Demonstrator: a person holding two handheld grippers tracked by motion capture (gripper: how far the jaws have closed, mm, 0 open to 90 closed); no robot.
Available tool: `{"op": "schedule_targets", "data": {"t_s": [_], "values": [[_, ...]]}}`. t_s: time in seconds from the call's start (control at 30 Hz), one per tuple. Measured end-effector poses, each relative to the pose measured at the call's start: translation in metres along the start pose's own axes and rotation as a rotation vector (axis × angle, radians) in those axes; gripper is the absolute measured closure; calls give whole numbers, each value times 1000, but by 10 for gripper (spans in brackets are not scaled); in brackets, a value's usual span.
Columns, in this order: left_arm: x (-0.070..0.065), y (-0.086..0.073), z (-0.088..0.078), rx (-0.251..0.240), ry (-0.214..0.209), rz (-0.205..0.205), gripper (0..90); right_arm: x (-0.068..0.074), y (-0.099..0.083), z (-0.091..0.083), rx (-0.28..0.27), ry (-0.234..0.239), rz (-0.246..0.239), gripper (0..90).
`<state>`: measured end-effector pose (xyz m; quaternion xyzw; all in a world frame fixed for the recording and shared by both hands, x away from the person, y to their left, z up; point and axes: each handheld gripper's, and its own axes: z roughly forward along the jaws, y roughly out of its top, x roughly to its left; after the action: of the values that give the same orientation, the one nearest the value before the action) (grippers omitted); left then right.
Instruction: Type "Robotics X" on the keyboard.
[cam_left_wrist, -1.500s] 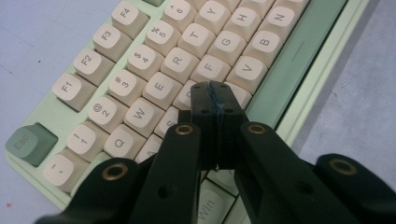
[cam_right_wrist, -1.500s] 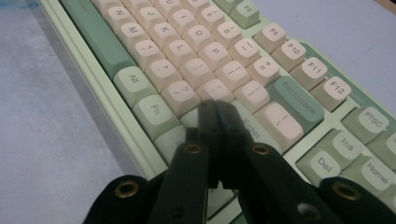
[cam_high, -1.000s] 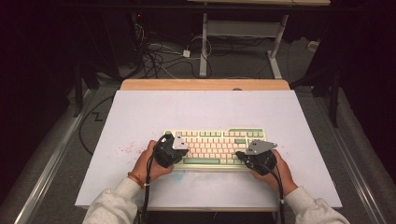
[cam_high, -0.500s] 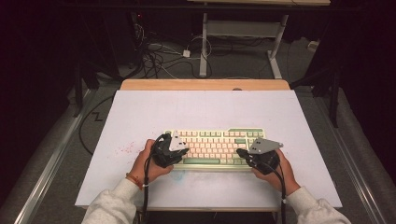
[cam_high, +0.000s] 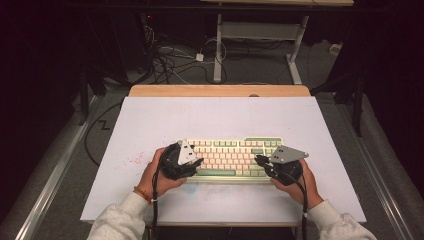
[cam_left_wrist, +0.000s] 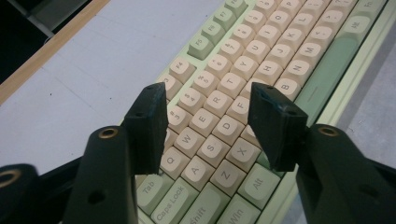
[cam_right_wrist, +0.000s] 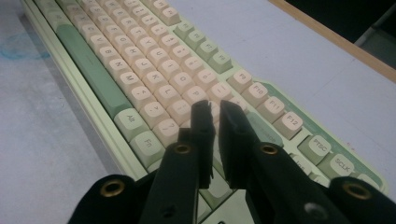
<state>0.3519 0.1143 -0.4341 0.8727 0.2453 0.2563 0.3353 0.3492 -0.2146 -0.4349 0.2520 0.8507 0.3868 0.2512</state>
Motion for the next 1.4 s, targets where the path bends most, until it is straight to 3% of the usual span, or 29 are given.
{"op": "schedule_targets", "data": {"t_s": [0.23, 0.37, 0.53, 0.67, 0.77, 0.87, 1.2, 1.4], "values": [[-1, -1, -1, -14, 14, 3, 351, -3, -1, 0, -7, -26, 19, 699], [-1, -1, 0, -12, 21, 3, 284, -4, -1, 0, -7, -35, 27, 582], [-2, -1, 0, -32, 22, -6, 217, -6, -1, 0, -30, -81, 51, 413], [-3, -1, 0, -49, 26, 0, 181, -7, -1, 1, -41, -154, 83, 250], [-4, -1, 0, -69, 36, -19, 170, -8, -2, 0, -73, -147, 119, 201], [-4, -1, 0, -78, 44, -34, 164, -8, -2, 1, -74, -148, 122, 186], [-5, 0, 0, -62, 95, -3, 164, -6, -1, 0, -74, -155, 93, 216], [-9, 3, -1, -73, 93, 12, 170, -4, 0, -2, -68, -183, 71, 218]]}}
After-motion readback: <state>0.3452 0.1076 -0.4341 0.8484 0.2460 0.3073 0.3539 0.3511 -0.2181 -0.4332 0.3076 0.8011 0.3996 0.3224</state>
